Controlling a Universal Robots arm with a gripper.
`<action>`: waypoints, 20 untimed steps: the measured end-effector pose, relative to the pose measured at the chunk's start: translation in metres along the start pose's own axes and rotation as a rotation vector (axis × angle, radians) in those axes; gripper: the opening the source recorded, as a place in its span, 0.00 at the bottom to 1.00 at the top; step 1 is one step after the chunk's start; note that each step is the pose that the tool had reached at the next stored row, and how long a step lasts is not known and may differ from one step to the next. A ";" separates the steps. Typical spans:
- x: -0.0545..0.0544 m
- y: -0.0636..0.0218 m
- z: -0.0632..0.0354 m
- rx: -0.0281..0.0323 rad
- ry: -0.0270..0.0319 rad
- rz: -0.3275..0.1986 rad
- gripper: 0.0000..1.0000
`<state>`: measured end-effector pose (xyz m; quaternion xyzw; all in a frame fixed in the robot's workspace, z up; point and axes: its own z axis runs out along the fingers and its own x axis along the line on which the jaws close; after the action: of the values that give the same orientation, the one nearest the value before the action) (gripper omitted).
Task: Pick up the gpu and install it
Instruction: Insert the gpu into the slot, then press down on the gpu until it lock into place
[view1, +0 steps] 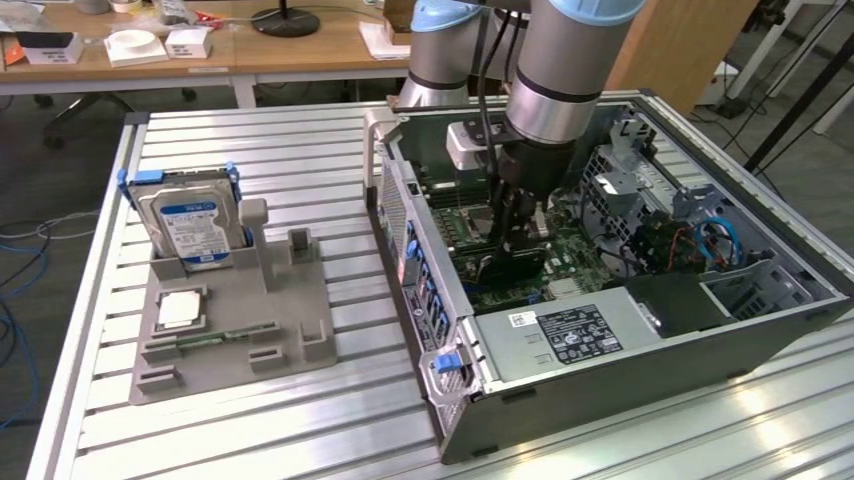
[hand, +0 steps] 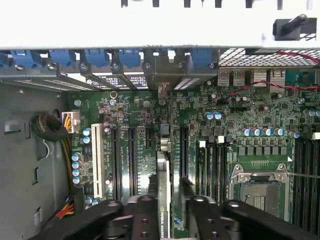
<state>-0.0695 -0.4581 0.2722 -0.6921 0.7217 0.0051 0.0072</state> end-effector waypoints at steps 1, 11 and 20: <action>0.000 0.0000 0.0000 0.0000 0.0000 0.000 0.25; 0.000 0.0000 0.0000 0.0000 0.0000 0.000 0.11; 0.000 0.0000 0.0000 0.0000 0.0000 0.000 0.11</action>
<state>-0.0695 -0.4581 0.2722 -0.6921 0.7217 0.0052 0.0072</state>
